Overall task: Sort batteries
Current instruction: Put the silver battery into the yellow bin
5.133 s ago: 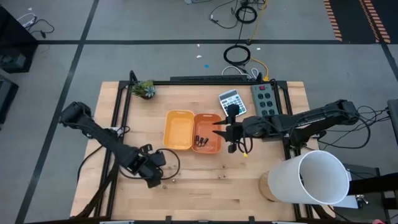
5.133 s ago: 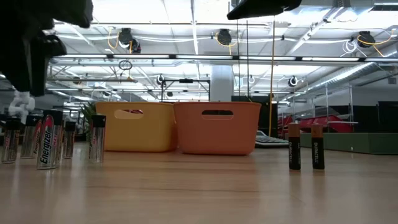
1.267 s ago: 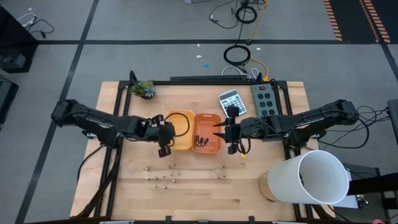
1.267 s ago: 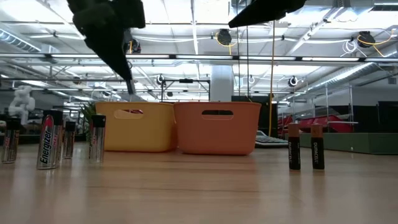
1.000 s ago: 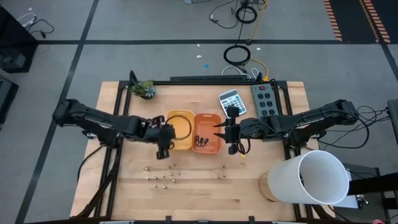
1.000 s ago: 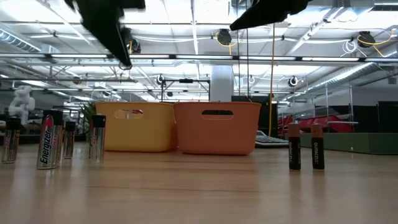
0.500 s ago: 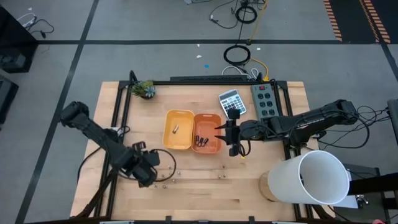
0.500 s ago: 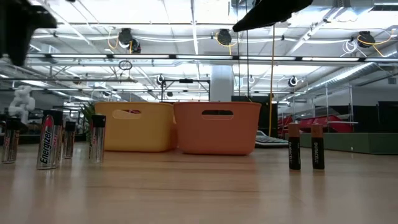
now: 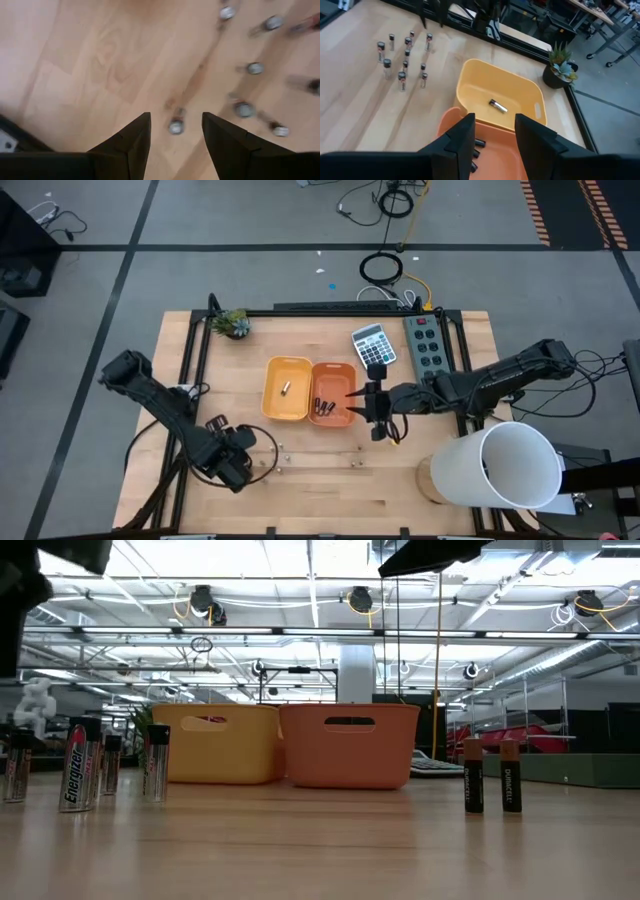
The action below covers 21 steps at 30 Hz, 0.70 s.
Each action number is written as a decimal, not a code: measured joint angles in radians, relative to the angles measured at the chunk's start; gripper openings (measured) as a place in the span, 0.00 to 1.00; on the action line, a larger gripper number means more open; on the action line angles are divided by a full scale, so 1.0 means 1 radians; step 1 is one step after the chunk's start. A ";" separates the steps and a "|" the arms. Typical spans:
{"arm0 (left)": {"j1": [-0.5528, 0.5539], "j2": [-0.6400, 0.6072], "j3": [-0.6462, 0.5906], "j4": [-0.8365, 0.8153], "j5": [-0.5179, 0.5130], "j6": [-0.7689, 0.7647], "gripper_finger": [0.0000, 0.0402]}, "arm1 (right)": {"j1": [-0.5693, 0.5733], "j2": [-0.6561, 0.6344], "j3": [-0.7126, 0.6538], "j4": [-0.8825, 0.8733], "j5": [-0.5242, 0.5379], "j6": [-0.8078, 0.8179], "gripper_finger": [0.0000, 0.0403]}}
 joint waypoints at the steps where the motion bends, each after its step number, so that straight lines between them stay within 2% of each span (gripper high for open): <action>1: -0.004 -0.010 -0.022 0.006 -0.002 -0.011 0.46 | 0.006 0.000 0.000 0.002 0.000 0.003 0.32; 10: -0.052 -0.163 -0.220 0.247 -0.012 -0.123 0.46 | 0.055 0.000 0.000 0.013 0.051 0.014 0.32; 21: -0.065 -0.166 -0.327 0.349 0.013 -0.165 0.46 | 0.053 0.000 0.000 0.018 0.051 0.013 0.32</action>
